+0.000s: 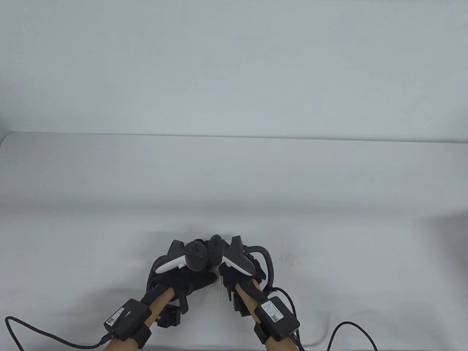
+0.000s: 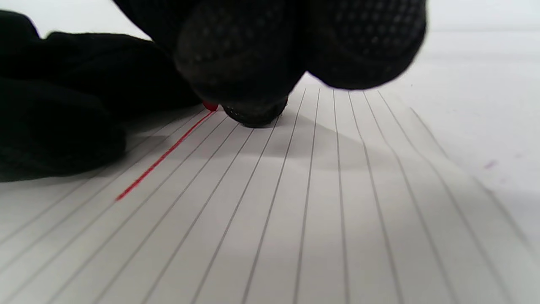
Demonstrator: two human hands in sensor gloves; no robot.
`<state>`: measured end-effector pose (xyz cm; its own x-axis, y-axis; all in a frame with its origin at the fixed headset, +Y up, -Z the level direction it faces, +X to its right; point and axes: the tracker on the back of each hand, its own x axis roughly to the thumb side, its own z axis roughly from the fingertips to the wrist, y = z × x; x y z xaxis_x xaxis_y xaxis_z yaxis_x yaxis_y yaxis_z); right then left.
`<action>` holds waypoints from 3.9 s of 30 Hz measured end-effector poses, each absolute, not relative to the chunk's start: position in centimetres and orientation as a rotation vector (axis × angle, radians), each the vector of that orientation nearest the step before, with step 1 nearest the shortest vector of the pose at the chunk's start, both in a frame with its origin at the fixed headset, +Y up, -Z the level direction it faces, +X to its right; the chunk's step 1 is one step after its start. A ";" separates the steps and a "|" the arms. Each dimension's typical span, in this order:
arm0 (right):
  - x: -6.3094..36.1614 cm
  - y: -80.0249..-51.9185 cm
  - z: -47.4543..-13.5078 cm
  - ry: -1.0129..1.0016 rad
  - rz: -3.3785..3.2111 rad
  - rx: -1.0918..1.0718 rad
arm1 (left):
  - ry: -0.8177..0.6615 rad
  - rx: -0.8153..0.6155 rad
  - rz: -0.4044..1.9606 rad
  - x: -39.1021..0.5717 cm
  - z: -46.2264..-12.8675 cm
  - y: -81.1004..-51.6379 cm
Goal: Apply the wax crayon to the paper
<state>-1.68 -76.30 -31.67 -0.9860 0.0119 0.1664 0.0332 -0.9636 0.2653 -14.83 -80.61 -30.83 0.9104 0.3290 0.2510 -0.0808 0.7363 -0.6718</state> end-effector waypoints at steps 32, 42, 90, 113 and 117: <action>3.5 -76.7 -31.3 -0.337 -2.933 -0.163 | -0.366 -0.705 0.230 -14.8 -30.7 -80.6; 5.5 -76.8 -31.3 -0.386 -3.093 -0.185 | -0.385 -0.636 0.154 -12.4 -30.8 -78.6; 5.5 -75.5 -30.8 -0.946 -3.080 -0.102 | -0.429 -0.740 0.227 -8.7 -31.5 -80.6; 4.6 -75.6 -29.4 -1.054 -2.934 -0.163 | -0.416 -0.809 0.183 -14.1 -31.1 -79.6; 4.9 -75.1 -29.1 -0.946 -2.957 -0.123 | -0.414 -0.822 0.239 -14.4 -31.1 -80.1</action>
